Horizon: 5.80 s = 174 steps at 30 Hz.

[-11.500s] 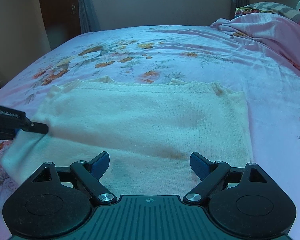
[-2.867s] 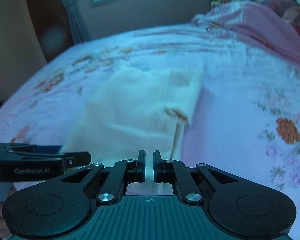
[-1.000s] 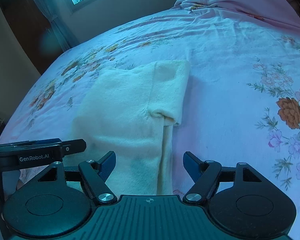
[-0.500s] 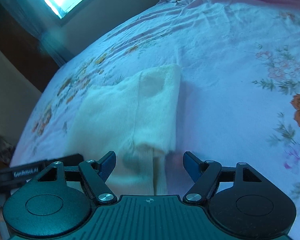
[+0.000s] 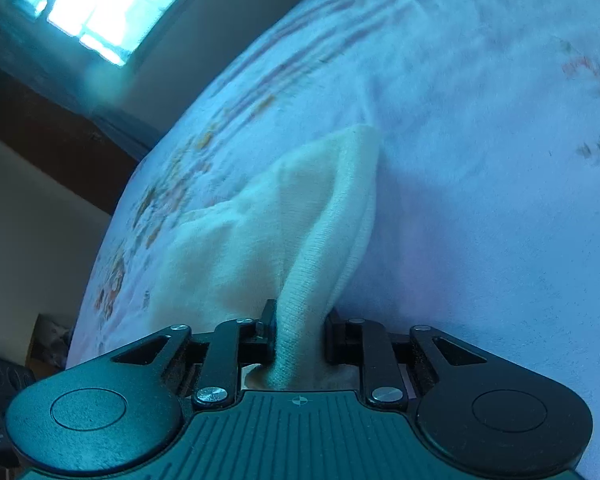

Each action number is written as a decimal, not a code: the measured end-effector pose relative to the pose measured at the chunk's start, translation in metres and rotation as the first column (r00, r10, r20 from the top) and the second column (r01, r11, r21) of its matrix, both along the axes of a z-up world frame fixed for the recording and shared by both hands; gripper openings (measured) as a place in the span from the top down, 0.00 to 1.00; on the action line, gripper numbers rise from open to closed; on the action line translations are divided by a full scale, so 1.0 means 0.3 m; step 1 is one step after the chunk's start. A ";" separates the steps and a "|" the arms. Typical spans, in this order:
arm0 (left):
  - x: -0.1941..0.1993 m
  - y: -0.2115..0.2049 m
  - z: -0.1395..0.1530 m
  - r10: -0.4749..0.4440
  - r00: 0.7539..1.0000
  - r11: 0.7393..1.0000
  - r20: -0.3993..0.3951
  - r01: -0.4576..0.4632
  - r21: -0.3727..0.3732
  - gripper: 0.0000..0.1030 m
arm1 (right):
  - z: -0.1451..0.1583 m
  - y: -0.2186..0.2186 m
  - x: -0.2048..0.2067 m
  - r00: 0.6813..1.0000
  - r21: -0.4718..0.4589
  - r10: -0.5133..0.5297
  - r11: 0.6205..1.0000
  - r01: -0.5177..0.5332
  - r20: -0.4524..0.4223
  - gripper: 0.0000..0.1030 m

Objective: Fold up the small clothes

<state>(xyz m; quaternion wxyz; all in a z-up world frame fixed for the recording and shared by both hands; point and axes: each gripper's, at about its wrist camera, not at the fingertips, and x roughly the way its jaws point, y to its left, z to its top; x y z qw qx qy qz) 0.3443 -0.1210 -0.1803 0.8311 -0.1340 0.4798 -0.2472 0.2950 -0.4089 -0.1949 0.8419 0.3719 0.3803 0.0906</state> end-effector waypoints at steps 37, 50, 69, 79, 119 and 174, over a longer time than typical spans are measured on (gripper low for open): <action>0.029 0.448 0.254 0.145 0.966 0.989 0.214 -0.149 0.006 0.70 | 0.307 0.537 0.192 0.952 -0.116 0.212 0.975 -0.190 0.222 0.82; -0.031 0.454 0.077 0.108 0.979 0.977 0.171 -0.136 0.163 0.50 | 0.083 0.505 0.229 0.984 -0.335 0.166 0.933 -0.135 0.065 0.63; -0.242 0.392 0.047 0.097 0.985 0.960 0.140 -0.130 0.248 0.52 | 0.040 0.671 -0.147 0.939 -0.514 0.343 0.807 -0.291 0.007 0.63; -0.261 0.359 0.041 0.112 0.983 0.946 0.147 -0.151 0.288 0.48 | 0.066 0.628 -0.201 0.964 -0.440 0.264 0.868 -0.230 0.015 0.63; -1.068 0.315 0.572 0.141 0.829 0.888 0.541 -0.347 0.301 0.01 | 0.524 0.553 -1.042 0.937 -0.364 0.179 0.929 -0.061 0.300 0.00; -1.053 0.339 0.602 0.227 0.859 0.853 0.458 -0.403 0.333 0.01 | 0.670 0.538 -1.119 0.930 -0.468 0.039 0.871 0.148 0.366 0.00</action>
